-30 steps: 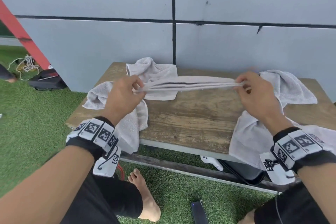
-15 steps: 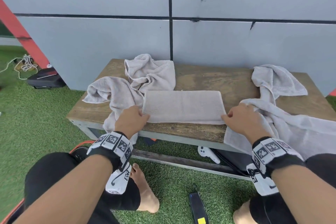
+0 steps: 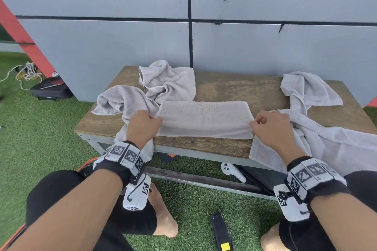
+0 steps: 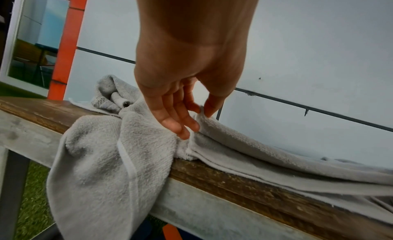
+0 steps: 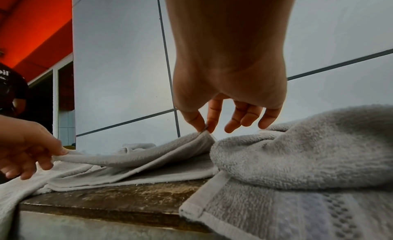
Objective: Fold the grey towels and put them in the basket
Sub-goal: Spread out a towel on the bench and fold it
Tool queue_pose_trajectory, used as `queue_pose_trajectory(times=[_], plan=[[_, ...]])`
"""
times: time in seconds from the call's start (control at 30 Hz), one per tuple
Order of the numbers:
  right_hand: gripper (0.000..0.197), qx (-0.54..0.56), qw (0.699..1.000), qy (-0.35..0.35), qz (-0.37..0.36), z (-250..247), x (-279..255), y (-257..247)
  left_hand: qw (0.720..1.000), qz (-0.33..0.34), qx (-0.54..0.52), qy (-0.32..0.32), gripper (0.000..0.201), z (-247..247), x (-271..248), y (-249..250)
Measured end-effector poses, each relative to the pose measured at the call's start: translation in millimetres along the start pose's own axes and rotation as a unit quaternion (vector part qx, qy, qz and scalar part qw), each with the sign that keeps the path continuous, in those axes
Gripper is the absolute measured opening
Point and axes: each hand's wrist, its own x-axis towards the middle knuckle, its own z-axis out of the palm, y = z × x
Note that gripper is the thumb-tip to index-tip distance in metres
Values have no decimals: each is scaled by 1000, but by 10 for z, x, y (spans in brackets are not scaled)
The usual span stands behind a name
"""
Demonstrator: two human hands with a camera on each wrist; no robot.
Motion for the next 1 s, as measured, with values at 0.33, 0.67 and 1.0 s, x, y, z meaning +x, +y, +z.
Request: queue_pose_trajectory(times=[0.33, 0.67, 1.0], plan=[[20, -61, 996, -69, 15, 2, -137, 38, 989, -70, -124, -41, 21, 76, -76, -99], [13, -142, 985, -99, -2, 71, -126, 60, 995, -65, -71, -19, 16, 126, -41, -164], [36, -104, 973, -33, -203, 496, -89, -674, 957, 249, 148, -1, 29, 664, 40, 531]])
